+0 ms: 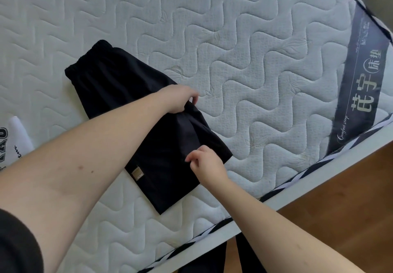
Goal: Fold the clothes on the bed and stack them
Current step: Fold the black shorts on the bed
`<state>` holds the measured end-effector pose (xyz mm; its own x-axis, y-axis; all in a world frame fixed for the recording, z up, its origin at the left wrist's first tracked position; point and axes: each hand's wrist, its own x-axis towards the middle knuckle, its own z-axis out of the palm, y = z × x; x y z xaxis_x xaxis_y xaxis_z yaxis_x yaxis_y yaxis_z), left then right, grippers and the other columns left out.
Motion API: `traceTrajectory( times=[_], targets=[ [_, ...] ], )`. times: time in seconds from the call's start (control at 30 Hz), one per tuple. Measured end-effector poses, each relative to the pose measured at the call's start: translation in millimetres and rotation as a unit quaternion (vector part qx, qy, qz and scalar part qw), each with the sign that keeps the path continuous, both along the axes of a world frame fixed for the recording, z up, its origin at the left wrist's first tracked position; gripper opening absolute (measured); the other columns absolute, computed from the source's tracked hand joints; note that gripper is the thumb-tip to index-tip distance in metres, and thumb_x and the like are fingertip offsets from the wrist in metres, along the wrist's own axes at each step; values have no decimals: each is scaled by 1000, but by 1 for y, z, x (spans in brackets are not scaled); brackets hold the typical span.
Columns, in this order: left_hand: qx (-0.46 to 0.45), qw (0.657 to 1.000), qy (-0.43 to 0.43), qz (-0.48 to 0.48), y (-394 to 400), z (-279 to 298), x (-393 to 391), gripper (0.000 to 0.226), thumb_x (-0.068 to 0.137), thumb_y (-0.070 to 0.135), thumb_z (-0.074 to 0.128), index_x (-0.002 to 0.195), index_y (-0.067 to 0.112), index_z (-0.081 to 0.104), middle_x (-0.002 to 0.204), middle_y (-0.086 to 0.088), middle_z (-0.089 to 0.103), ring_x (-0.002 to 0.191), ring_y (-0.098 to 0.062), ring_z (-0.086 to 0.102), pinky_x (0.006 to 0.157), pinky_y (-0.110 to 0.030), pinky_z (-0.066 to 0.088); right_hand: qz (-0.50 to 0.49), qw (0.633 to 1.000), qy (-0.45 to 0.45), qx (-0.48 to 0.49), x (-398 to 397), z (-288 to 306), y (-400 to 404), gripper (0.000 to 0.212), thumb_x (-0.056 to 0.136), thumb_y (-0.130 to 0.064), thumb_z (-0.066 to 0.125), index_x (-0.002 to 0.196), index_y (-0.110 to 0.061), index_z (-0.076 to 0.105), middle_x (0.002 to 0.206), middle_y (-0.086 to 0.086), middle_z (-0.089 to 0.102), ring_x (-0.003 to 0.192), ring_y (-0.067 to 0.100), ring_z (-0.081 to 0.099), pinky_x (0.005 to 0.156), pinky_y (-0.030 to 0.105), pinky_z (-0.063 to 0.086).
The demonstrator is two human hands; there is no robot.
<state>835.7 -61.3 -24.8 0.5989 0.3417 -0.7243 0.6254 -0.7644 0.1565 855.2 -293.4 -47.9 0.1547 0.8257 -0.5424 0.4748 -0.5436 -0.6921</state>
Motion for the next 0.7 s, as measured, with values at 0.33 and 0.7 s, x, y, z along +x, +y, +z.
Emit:
traceTrajectory(
  times=[0.33, 0.7],
  targets=[
    [60, 986, -89, 132, 10, -11, -17, 24, 94, 44, 56, 102, 24, 66, 104, 2, 65, 95, -20, 56, 76, -31, 39, -81, 991, -106, 24, 36, -8, 18, 26, 101, -31, 46, 119, -21, 62, 109, -3, 66, 101, 21, 56, 91, 36, 40],
    [-53, 952, -163, 254, 14, -5, -20, 9, 93, 33, 63, 94, 24, 65, 81, 9, 59, 77, -9, 53, 67, -20, 38, -111, 989, -78, -54, 24, -7, 56, 35, 92, -51, 57, 113, -23, 61, 98, -7, 65, 93, 16, 60, 81, 35, 49]
  ],
)
